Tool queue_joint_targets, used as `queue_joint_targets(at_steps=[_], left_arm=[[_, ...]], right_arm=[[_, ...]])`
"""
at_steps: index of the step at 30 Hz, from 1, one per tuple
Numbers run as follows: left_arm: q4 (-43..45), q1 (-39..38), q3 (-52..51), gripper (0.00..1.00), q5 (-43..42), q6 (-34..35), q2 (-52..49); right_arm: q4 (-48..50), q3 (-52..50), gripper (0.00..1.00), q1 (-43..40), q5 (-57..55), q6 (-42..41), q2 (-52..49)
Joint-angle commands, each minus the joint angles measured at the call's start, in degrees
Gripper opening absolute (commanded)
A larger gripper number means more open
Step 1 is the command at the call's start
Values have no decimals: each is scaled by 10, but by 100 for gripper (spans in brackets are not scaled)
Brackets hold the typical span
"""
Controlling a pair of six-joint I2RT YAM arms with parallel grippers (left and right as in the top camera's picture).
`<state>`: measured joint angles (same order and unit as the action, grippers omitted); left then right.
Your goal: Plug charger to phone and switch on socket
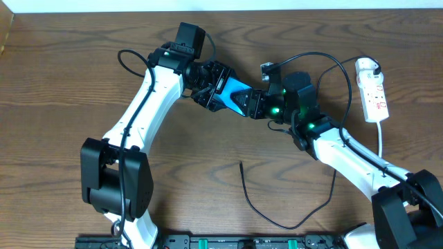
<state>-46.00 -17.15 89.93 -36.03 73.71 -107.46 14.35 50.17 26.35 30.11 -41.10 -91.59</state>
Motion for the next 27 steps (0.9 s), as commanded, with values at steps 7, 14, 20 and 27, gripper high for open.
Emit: queue_joint_targets(at_steps=[7, 14, 20, 27], left_arm=[[2, -1, 18, 7, -6, 5, 19], [2, -10, 18, 7, -5, 5, 19], [2, -12, 18, 8, -5, 5, 19], [2, -12, 18, 8, -5, 5, 19]], right_arm=[[0, 8, 32, 3, -3, 10, 0], [0, 8, 26, 3, -3, 10, 0], [0, 8, 18, 3, -3, 10, 0], [0, 8, 4, 3, -2, 9, 0]])
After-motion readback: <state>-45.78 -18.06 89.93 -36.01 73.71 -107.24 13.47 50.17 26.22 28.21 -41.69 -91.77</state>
